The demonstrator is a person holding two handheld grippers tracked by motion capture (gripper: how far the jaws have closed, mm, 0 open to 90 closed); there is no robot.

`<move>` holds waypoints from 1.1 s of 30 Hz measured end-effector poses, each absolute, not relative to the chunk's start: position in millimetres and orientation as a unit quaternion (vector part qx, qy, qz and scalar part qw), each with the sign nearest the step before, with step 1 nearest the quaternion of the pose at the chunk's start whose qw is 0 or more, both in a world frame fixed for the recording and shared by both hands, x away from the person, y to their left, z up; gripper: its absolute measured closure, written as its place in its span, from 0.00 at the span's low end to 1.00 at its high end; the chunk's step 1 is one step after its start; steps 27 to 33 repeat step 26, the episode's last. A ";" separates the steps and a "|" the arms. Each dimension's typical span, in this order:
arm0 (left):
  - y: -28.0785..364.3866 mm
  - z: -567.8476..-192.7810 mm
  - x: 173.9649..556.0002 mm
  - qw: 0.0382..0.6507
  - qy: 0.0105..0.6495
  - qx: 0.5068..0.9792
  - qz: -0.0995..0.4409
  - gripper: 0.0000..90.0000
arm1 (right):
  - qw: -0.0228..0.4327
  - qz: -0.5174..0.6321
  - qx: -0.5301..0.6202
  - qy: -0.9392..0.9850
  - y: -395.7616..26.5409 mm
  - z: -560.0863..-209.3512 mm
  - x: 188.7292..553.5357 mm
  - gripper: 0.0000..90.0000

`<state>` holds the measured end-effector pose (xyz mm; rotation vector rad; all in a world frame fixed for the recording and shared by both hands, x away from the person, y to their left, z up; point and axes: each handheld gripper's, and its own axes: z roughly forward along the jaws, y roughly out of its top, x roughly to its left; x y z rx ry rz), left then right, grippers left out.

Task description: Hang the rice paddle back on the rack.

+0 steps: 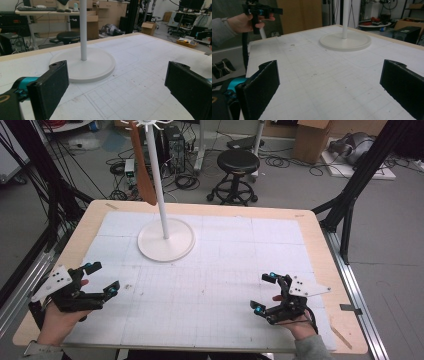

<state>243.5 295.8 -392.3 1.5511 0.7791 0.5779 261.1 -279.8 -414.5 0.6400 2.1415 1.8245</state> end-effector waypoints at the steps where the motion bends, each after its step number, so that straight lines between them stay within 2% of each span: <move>1: 297.5 -393.1 242.2 0.609 0.340 0.671 0.251 0.07 | 0.132 0.626 0.222 0.735 -280.3 -414.5 261.0 0.02; 12: 308.7 -403.8 231.7 0.602 0.361 0.664 0.258 0.07 | 0.158 0.623 0.239 0.728 -285.2 -413.8 261.1 0.02; 17: 305.4 -409.7 228.8 0.590 0.359 0.677 0.255 0.07 | 0.166 0.620 0.244 0.727 -285.1 -413.7 260.7 0.02; 33: 300.3 -409.9 229.9 0.595 0.356 0.676 0.250 0.07 | 0.165 0.617 0.241 0.731 -284.1 -414.9 261.8 0.02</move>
